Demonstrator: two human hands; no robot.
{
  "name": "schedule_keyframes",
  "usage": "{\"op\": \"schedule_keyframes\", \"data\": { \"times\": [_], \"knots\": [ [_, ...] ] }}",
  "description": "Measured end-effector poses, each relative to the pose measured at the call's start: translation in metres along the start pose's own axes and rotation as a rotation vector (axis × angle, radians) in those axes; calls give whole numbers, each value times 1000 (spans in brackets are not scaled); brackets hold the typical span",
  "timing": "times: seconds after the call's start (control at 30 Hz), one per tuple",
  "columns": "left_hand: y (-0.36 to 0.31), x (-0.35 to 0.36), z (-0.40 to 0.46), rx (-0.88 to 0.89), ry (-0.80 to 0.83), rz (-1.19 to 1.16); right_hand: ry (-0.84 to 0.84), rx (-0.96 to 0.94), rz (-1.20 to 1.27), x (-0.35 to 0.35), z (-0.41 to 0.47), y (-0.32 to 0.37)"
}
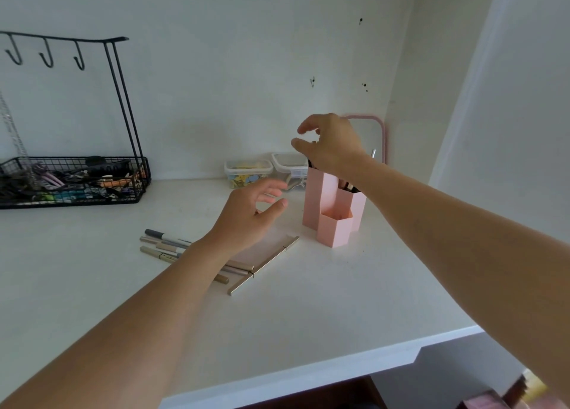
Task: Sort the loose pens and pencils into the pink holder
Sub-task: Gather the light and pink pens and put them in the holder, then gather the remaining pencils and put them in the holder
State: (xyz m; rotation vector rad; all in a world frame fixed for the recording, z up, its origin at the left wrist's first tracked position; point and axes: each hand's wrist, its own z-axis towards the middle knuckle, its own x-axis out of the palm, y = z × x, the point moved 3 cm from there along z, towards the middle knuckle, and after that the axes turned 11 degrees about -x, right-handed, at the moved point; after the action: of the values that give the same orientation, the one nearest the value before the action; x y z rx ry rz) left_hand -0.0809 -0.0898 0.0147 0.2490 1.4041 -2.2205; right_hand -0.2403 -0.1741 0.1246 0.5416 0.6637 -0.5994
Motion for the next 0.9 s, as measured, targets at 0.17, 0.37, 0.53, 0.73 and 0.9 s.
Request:
{"op": "schedule_keyframes", "data": {
  "times": [0.17,0.37,0.53,0.73,0.9],
  "knots": [
    [0,0,0,4,4,6,280,-92,-265,19,-10,-4],
    [4,-1,3,-6,-1,43,82,-206,-274,10,-25,15],
    [8,-7,7,-44,-92,202,-105,-142,-292,-3,-88,38],
    [11,-9,7,-120,-106,302,308,109,-319,21,-110,8],
    [14,-13,6,-185,-124,354,343,118,-221,39,-85,9]
  ]
}}
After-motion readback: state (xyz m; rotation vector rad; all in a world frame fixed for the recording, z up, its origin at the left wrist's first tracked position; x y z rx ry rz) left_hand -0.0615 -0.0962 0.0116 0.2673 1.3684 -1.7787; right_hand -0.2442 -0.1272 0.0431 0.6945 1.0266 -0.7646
